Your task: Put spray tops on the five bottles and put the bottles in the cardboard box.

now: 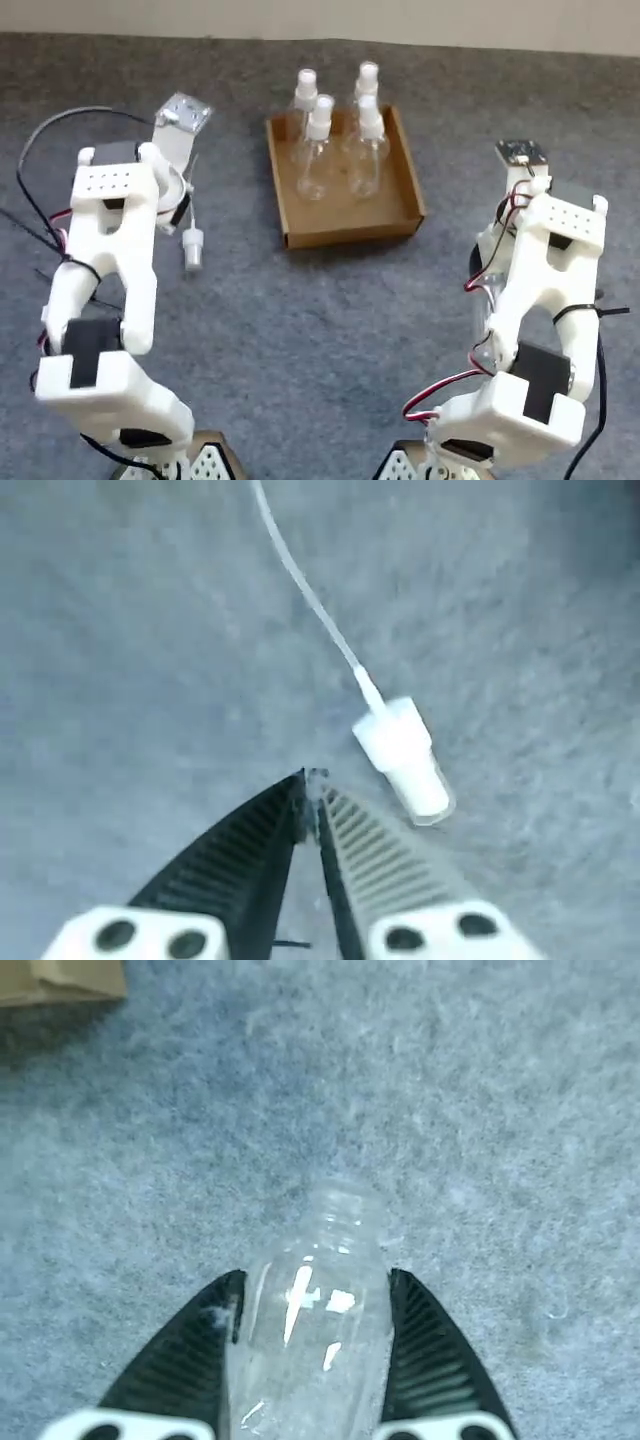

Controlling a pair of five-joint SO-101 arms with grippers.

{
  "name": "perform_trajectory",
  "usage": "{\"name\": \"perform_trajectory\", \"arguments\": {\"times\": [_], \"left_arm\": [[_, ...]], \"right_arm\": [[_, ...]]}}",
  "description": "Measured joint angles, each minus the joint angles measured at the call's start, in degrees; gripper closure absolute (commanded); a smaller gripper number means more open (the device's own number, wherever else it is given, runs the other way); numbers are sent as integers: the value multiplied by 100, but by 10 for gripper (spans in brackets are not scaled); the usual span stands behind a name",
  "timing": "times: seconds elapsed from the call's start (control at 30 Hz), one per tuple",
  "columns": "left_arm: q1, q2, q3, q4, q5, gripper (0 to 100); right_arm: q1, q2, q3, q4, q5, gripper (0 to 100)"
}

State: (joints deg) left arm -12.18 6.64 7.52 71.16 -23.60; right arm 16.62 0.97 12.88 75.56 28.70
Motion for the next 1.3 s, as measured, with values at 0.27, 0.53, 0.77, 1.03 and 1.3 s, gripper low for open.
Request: {"name": "perform_trajectory", "arguments": {"times": [0.27,0.53,0.77,1.03,1.3], "left_arm": [[53,-185,-422,9,-413,795],[422,967,-440,9,747,832],[431,1451,-510,0,1266,842],[422,1477,-246,0,1266,955],[308,1284,-79,308,-475,976]], "right_arm": [[0,0,0,0,0,994],[-18,0,0,0,0,994],[0,0,0,0,0,994],[9,0,0,0,0,994],[9,0,0,0,0,994]]}}
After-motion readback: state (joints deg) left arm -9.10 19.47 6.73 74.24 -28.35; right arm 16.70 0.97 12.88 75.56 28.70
